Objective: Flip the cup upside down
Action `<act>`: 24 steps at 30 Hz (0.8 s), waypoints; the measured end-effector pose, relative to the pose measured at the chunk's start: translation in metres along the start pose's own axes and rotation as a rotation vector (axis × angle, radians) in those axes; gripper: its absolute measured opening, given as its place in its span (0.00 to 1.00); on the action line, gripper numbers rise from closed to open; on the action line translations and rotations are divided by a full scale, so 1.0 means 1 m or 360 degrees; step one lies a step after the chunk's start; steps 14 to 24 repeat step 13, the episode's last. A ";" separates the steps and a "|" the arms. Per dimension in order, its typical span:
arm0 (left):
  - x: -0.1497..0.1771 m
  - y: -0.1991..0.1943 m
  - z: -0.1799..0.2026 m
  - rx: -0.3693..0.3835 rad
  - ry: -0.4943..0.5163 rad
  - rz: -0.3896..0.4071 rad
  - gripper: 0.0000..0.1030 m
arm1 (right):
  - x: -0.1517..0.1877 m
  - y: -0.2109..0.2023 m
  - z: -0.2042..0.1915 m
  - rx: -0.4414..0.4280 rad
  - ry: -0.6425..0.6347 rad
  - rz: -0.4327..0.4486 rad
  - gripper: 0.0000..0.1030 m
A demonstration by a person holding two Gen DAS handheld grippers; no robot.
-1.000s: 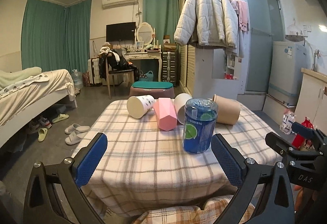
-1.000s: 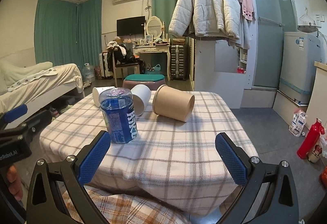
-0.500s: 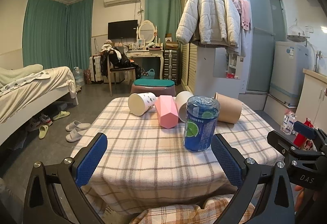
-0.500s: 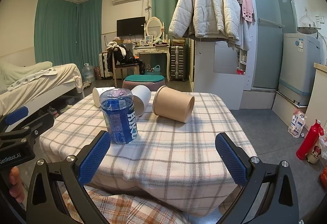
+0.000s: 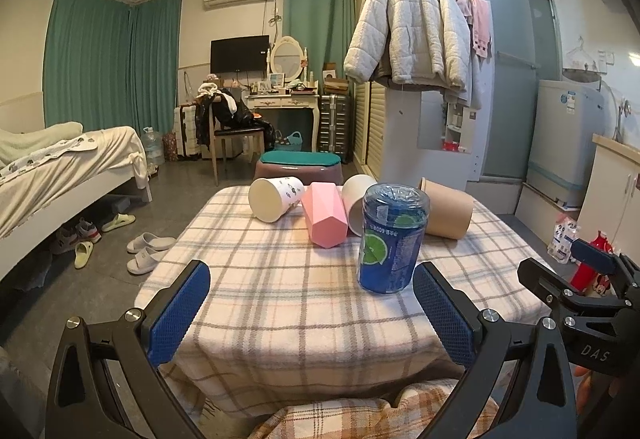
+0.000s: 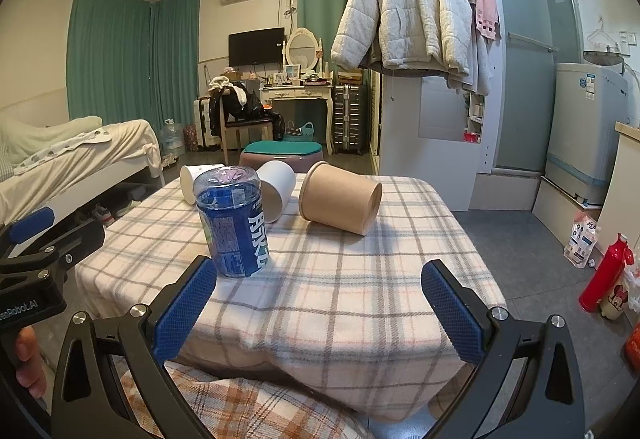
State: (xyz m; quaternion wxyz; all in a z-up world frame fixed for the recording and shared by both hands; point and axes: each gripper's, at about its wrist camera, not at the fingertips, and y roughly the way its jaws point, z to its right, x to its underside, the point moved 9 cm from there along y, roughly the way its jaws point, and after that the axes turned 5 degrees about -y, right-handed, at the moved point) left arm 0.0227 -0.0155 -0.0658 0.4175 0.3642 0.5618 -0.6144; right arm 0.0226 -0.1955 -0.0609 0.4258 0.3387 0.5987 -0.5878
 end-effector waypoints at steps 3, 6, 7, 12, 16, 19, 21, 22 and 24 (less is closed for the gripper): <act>0.001 -0.001 0.000 -0.0002 0.0011 0.0002 1.00 | 0.001 0.001 0.000 -0.0007 0.0001 -0.0006 1.00; 0.001 0.000 0.001 0.0005 0.0008 0.0004 1.00 | 0.003 0.001 -0.001 -0.0008 0.0000 -0.0009 1.00; 0.001 0.000 0.001 0.0002 0.0011 0.0004 1.00 | 0.003 0.002 0.000 -0.0010 0.0001 -0.0011 1.00; 0.004 -0.003 0.005 0.0031 0.0019 0.0002 1.00 | 0.007 0.004 -0.002 -0.0015 0.0002 -0.0029 1.00; 0.003 -0.003 0.006 0.0026 0.0020 0.0002 1.00 | 0.008 0.004 -0.003 -0.0016 0.0003 -0.0034 1.00; 0.003 -0.003 0.006 0.0026 0.0020 0.0002 1.00 | 0.008 0.004 -0.003 -0.0016 0.0003 -0.0034 1.00; 0.003 -0.003 0.006 0.0026 0.0020 0.0002 1.00 | 0.008 0.004 -0.003 -0.0016 0.0003 -0.0034 1.00; 0.003 -0.003 0.006 0.0026 0.0020 0.0002 1.00 | 0.008 0.004 -0.003 -0.0016 0.0003 -0.0034 1.00; 0.003 -0.003 0.006 0.0026 0.0020 0.0002 1.00 | 0.008 0.004 -0.003 -0.0016 0.0003 -0.0034 1.00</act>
